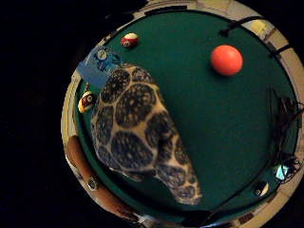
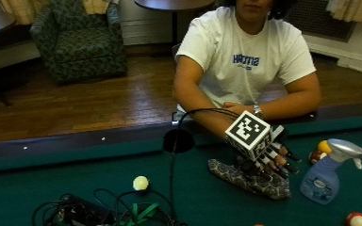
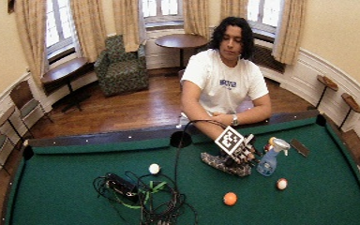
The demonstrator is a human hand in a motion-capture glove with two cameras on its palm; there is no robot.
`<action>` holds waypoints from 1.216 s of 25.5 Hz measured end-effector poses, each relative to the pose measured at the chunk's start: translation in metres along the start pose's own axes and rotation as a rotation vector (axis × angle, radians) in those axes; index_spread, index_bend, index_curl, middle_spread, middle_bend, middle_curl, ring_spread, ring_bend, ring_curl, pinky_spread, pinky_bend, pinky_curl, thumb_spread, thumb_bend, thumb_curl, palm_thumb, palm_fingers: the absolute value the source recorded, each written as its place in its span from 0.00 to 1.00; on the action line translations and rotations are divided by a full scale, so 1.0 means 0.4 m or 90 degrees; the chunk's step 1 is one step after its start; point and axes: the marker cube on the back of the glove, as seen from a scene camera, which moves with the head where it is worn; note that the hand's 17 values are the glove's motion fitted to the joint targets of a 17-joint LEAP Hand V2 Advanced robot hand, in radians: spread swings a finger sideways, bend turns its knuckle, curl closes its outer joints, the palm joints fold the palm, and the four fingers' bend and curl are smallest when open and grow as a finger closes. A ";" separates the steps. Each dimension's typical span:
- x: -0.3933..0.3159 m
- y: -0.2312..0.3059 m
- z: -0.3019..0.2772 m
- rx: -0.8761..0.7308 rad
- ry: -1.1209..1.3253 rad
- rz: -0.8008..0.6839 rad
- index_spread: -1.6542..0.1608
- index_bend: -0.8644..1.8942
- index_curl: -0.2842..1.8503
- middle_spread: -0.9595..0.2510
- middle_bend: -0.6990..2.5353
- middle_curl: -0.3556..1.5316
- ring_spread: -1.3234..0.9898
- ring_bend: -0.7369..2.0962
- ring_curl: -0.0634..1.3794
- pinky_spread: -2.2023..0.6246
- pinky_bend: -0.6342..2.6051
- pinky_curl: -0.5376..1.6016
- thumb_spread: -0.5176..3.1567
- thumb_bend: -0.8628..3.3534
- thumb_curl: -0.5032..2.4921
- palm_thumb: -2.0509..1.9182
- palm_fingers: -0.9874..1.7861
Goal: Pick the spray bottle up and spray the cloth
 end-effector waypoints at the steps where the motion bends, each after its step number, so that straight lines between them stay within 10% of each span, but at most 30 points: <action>1: 0.000 0.015 -0.008 -0.003 0.014 -0.007 0.68 0.36 0.29 0.65 0.29 0.39 0.52 0.42 0.29 0.85 0.27 0.41 0.41 0.19 0.33 0.64 0.45; 31: -0.145 0.262 -0.262 -0.051 0.267 -0.159 0.65 0.37 0.27 0.65 0.27 0.37 0.51 0.38 0.25 0.86 0.27 0.42 0.41 0.20 0.29 0.60 0.43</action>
